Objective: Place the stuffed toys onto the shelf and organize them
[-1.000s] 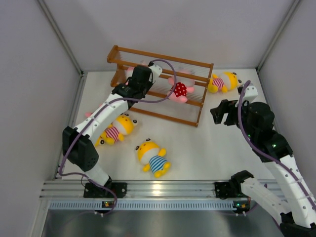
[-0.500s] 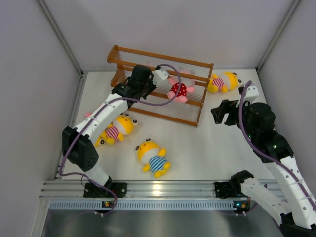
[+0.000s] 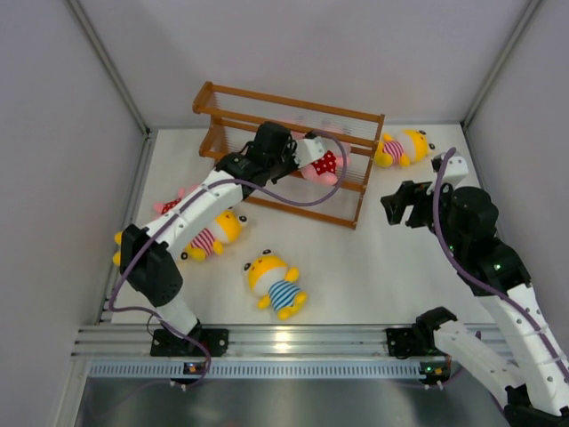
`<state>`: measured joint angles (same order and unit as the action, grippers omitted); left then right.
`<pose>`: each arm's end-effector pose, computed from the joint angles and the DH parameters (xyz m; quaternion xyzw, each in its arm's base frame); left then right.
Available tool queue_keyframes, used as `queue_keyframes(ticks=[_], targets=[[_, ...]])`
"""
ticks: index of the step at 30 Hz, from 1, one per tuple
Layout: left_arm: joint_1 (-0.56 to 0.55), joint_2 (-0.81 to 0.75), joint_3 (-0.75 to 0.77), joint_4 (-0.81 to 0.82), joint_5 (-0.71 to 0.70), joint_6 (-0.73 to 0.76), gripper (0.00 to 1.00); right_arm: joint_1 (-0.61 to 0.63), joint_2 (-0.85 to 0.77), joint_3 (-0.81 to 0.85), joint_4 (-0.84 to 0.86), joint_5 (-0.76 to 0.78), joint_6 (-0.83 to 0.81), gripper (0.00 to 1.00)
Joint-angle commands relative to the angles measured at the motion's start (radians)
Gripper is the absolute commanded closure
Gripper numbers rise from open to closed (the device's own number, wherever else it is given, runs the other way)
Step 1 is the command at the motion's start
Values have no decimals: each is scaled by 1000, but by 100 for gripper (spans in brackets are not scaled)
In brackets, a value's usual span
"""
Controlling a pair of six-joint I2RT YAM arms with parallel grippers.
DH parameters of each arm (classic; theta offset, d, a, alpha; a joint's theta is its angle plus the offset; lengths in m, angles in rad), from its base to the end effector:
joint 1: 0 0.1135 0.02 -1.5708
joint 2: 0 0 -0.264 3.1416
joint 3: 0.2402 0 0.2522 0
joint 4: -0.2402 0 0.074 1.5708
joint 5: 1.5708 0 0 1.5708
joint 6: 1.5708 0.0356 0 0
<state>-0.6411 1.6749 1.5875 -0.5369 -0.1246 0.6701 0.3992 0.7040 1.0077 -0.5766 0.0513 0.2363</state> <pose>0.3115 -0.2270 0.3506 0.5191 0.7215 0.0620 0.4540 0.1298 0.0528 0.3854 -0.0493 0.7951 0.1693 0.5803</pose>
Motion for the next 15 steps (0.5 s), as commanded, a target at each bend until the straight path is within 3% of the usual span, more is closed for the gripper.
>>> queue_keyframes(ticks=[1,7,15], targets=[[-23,12,58,23,19,20,100,15,-12,19,-3,12,3,23],[-101,16,74,22,3,2,100,15,-14,17,-3,16,3,23],[-127,57,140,22,14,-7,100,15,-18,12,-8,19,0,23]])
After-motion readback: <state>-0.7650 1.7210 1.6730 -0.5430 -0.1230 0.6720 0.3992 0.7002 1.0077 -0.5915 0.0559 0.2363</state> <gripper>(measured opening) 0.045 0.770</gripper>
